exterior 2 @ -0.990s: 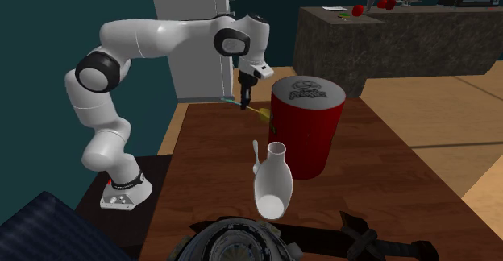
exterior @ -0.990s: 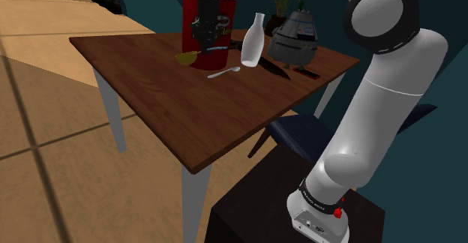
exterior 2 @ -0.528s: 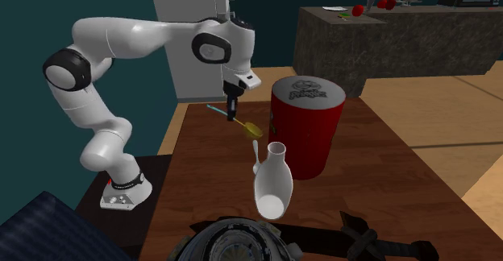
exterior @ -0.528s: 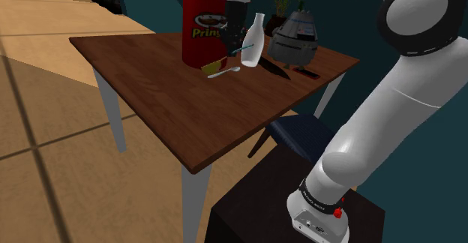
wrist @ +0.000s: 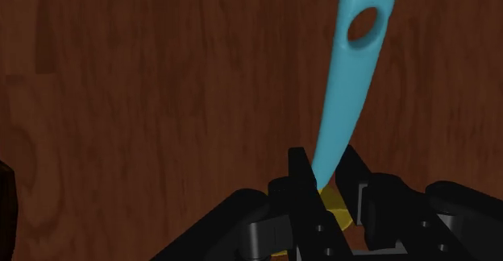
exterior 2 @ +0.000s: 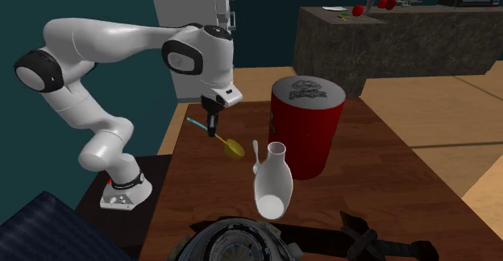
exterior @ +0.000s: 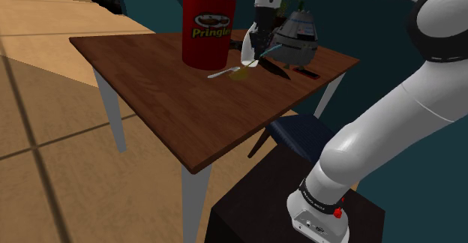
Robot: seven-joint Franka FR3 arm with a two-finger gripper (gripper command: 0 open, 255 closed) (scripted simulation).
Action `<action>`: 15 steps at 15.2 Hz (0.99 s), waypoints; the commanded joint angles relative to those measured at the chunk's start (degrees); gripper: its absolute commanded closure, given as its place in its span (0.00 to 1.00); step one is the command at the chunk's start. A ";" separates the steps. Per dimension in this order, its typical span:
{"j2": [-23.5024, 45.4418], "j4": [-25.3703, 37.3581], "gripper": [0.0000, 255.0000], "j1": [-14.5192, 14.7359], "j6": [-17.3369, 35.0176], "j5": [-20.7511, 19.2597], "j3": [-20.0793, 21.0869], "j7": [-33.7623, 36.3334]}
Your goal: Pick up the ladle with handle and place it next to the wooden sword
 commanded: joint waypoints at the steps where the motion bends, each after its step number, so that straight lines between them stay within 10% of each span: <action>1: -1.54 -1.48 1.00 -1.04 -0.11 -0.99 -1.46 -2.41; 15: -4.98 -12.09 1.00 -3.42 7.08 -3.67 -5.06 -7.56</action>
